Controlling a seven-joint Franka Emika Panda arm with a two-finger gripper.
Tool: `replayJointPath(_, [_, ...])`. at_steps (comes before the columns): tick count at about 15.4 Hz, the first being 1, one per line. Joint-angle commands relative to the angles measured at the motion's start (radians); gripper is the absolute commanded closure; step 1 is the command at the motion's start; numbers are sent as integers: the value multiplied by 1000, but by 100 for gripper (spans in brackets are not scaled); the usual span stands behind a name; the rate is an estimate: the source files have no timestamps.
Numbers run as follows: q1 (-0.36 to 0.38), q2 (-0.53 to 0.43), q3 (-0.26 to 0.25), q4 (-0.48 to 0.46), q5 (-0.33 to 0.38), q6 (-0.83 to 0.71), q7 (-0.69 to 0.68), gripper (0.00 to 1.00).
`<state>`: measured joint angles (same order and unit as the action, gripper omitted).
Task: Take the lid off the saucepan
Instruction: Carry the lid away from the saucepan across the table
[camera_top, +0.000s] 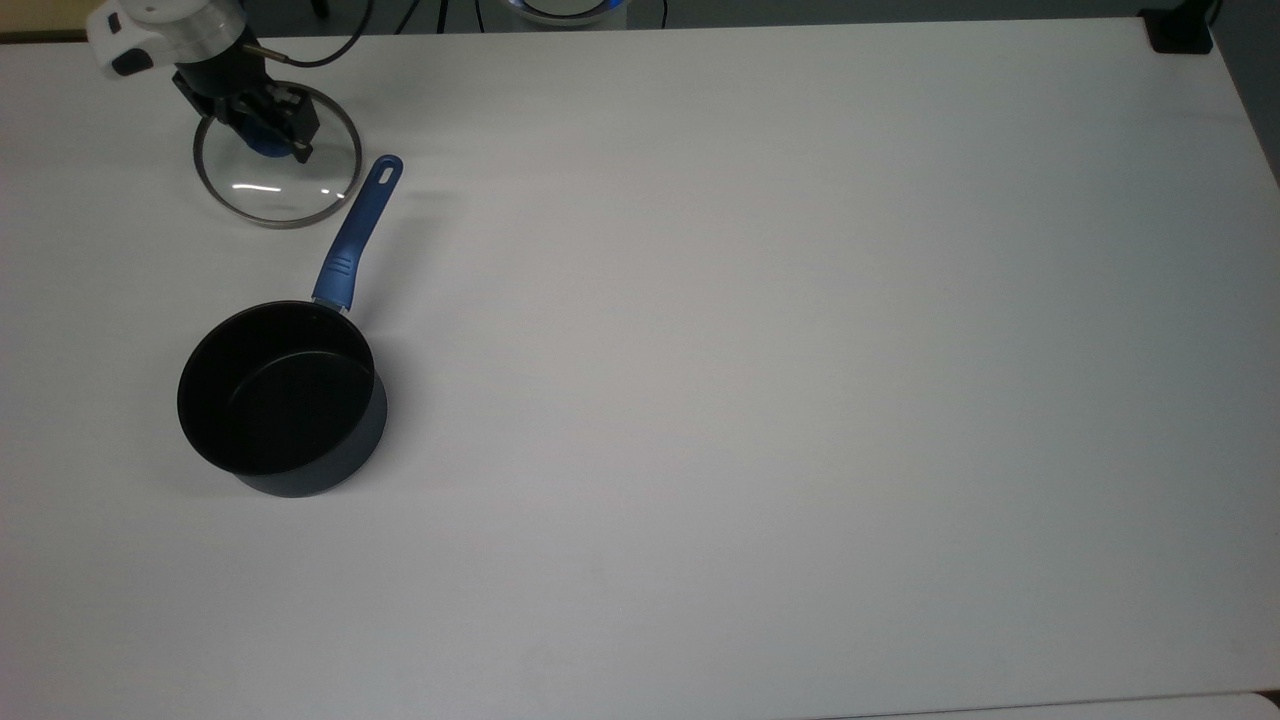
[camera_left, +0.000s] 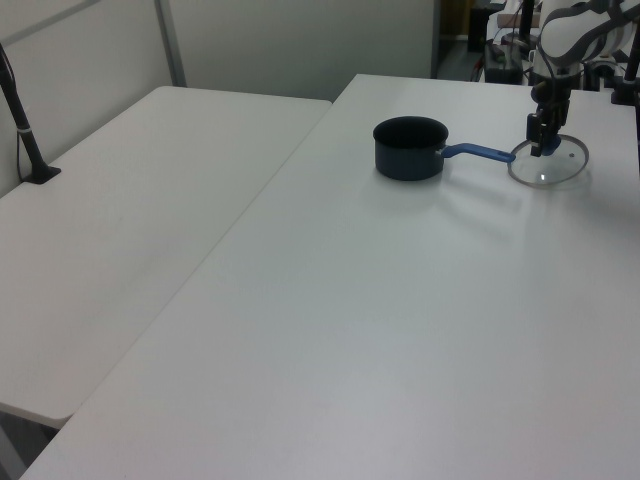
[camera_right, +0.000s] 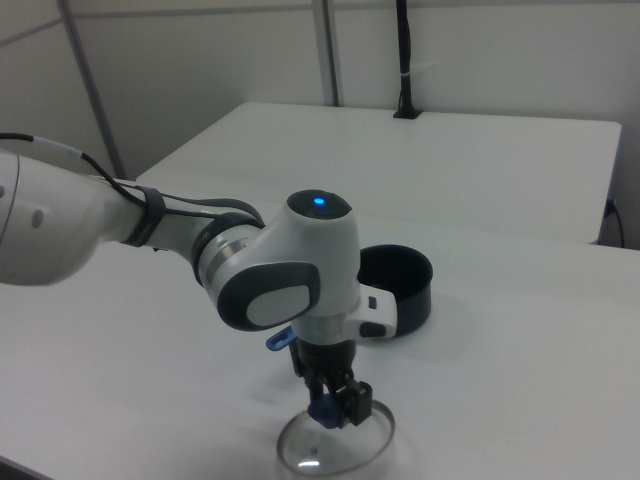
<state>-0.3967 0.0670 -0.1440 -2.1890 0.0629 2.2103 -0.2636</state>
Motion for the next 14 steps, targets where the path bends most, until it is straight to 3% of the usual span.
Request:
replayJointPath(1, [21, -93, 55, -89, 17, 11, -8, 68])
replayJointPath(4, [21, -170, 116, -107, 17, -85, -6, 68])
replayJointPath(7, [21, -202, 230, -106, 15, -158, 27, 68])
replayJointPath(11, [21, -196, 432, -95, 8, -161, 193, 68])
replayJointPath(14, [39, -136, 535, -22, 12, -159, 430, 68])
